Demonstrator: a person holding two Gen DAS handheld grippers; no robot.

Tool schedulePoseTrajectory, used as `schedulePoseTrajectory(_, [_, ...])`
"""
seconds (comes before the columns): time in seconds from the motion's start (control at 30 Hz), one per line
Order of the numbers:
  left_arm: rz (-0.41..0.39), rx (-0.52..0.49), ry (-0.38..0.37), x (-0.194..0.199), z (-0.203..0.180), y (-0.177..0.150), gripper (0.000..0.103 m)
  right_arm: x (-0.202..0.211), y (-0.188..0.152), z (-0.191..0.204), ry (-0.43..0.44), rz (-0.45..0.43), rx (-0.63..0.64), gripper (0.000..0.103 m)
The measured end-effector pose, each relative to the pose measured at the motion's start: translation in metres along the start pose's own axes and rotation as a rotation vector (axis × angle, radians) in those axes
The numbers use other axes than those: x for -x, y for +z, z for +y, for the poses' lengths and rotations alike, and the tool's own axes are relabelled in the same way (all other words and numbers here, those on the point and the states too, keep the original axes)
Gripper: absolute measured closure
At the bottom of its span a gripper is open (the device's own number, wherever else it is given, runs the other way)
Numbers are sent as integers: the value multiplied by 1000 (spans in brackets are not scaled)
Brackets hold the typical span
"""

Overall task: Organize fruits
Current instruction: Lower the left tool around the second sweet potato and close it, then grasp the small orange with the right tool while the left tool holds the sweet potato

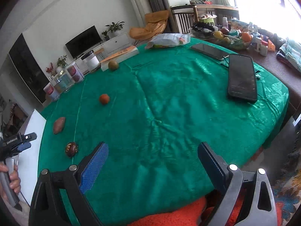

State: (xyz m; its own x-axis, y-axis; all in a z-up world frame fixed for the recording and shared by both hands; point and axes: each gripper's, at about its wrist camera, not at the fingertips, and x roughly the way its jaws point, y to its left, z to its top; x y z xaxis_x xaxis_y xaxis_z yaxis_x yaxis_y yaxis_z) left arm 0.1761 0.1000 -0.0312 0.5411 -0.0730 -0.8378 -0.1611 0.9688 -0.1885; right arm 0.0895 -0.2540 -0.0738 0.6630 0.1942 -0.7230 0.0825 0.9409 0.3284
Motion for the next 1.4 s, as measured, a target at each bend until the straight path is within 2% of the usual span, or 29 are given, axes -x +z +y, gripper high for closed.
schedulePoseTrajectory(0.1, [38, 7, 42, -37, -1, 28, 15, -13, -8, 10, 15, 40, 36, 8])
schedulePoseTrajectory(0.17, [87, 3, 79, -62, 1, 40, 16, -10, -10, 11, 18, 27, 46, 8])
schedulePoseTrajectory(0.3, [149, -1, 82, -94, 3, 51, 16, -13, -10, 1, 41, 41, -5, 8])
schedulePoseTrajectory(0.4, [160, -21, 86, -105, -1, 53, 19, -16, -8, -4, 55, 56, -31, 8])
schedulePoseTrajectory(0.5, [162, -43, 72, -112, -5, 55, 36, -17, -8, 0, 51, 59, -14, 8])
schedulePoseTrajectory(0.57, [171, -63, 64, -118, -9, 55, 52, -18, -8, 3, 47, 62, 1, 8])
schedulePoseTrajectory(0.63, [175, -69, 74, -123, -9, 53, 61, -19, -7, 4, 45, 68, 8, 8])
schedulePoseTrajectory(0.67, [156, -66, 67, -121, -7, 53, 62, -21, -5, 4, 50, 79, 8, 8])
schedulePoseTrajectory(0.77, [143, -47, 50, -118, -2, 51, 62, -34, 16, 7, 98, 123, -6, 8])
schedulePoseTrajectory(0.9, [122, 3, 29, -106, 6, 43, 62, -79, 72, 35, 208, 198, 3, 9])
schedulePoseTrajectory(1.03, [96, 46, 24, -91, 14, 33, 62, -143, 117, 78, 202, 256, 60, 37])
schedulePoseTrajectory(1.17, [89, 75, 10, -78, 20, 26, 62, -193, 135, 107, 160, 304, 87, 45])
schedulePoseTrajectory(1.23, [79, 76, 6, -72, 20, 24, 62, -209, 136, 115, 120, 325, 100, 50])
schedulePoseTrajectory(1.33, [70, 66, -5, -64, 18, 20, 62, -220, 134, 119, 70, 351, 121, 72])
schedulePoseTrajectory(1.4, [63, 61, -18, -57, 16, 17, 62, -210, 135, 119, 61, 320, 125, 73])
